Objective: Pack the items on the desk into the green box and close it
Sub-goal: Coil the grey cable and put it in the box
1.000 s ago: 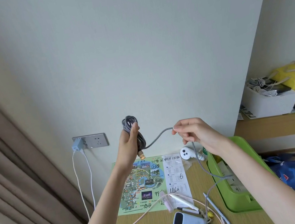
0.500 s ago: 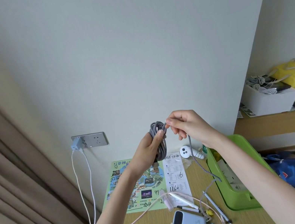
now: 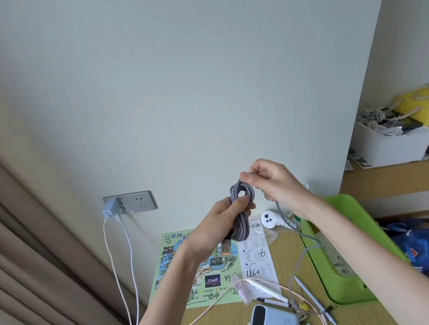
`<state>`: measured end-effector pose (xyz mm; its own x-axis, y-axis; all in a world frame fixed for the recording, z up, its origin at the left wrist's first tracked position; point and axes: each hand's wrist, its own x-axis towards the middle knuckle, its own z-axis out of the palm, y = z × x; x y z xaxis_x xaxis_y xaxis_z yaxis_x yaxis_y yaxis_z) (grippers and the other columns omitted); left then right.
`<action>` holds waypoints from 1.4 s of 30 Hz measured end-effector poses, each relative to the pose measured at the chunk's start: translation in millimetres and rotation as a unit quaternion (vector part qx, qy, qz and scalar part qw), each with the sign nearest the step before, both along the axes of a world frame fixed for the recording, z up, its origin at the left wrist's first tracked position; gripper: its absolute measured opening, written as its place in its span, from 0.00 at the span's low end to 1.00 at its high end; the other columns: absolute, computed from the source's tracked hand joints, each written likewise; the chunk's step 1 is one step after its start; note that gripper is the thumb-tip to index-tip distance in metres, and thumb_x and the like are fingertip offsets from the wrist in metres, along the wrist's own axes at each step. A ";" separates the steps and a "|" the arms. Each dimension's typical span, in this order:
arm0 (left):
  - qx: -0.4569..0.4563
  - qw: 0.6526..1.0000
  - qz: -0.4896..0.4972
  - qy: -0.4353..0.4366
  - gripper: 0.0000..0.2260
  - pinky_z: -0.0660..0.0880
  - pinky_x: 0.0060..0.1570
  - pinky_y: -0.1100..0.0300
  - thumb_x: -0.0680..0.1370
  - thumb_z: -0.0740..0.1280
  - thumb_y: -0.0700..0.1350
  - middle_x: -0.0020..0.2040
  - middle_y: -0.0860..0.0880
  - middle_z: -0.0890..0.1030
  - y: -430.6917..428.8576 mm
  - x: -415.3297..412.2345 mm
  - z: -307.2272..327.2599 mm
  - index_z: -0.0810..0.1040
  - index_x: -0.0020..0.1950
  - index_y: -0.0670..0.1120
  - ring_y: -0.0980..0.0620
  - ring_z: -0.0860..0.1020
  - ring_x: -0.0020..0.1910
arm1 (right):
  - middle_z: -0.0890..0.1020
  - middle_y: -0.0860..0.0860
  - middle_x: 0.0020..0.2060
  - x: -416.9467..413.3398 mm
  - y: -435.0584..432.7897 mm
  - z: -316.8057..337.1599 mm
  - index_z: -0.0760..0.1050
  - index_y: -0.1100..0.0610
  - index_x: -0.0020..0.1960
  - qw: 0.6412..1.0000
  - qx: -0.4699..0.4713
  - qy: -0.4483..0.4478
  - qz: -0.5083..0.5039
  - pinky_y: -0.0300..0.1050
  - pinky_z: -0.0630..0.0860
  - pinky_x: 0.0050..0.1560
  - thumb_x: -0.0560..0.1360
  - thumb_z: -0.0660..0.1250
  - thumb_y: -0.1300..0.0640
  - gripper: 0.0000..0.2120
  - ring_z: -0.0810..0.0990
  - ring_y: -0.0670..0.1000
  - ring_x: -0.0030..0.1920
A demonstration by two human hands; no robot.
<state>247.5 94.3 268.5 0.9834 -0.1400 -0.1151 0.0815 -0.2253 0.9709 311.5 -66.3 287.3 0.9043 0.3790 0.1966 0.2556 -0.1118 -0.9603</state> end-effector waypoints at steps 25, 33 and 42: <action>-0.073 0.990 0.107 -0.051 0.13 0.64 0.20 0.65 0.78 0.60 0.53 0.33 0.47 0.80 -10.8 4.4 14.9 0.80 0.53 0.48 0.51 0.69 0.26 | 0.65 0.50 0.26 -16.7 4.2 -12.3 0.71 0.55 0.33 0.966 -0.020 0.204 0.160 0.41 0.64 0.30 0.79 0.58 0.42 0.22 0.58 0.49 0.25; -0.179 0.971 0.154 -0.041 0.11 0.69 0.31 0.58 0.80 0.60 0.50 0.42 0.48 0.76 -12.5 11.1 14.3 0.77 0.50 0.45 0.56 0.77 0.33 | 0.67 0.50 0.24 -17.5 1.6 -16.4 0.73 0.56 0.31 0.977 -0.068 0.149 0.135 0.40 0.66 0.29 0.74 0.63 0.47 0.17 0.61 0.48 0.24; -0.120 0.957 0.234 -0.124 0.19 0.68 0.19 0.63 0.82 0.57 0.57 0.25 0.58 0.69 19.7 16.7 6.8 0.73 0.52 0.42 0.56 0.68 0.20 | 0.62 0.47 0.22 -8.8 -14.2 -9.1 0.75 0.58 0.32 0.988 -0.091 0.097 0.082 0.37 0.66 0.31 0.76 0.69 0.51 0.16 0.60 0.46 0.25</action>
